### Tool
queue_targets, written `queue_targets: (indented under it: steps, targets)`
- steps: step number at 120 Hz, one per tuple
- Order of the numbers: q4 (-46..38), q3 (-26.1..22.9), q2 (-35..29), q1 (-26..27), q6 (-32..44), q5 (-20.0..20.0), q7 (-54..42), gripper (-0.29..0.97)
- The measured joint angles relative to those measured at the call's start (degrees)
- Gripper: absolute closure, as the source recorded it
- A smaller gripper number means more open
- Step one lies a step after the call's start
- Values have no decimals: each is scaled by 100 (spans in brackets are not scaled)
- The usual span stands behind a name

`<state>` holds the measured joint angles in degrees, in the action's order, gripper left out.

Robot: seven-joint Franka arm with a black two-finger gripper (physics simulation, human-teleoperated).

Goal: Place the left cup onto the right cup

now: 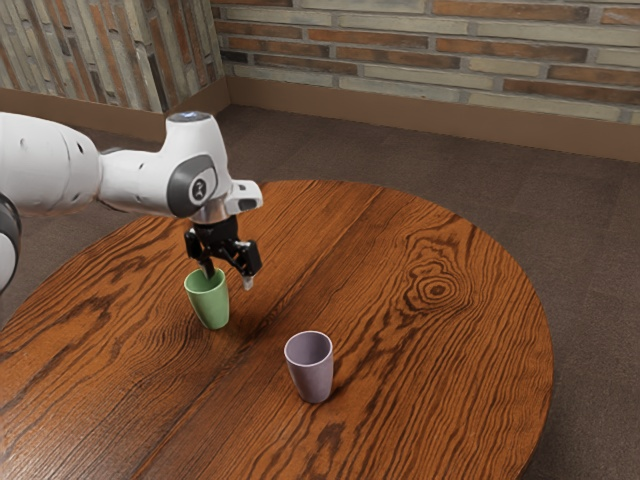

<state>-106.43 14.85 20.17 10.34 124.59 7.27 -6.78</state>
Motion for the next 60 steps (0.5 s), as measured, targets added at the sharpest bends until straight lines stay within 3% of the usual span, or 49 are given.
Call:
queue_targets:
  steps: [60]
  targets:
    - [-320, 0, 41, -54, 322, 54, -2, 2]
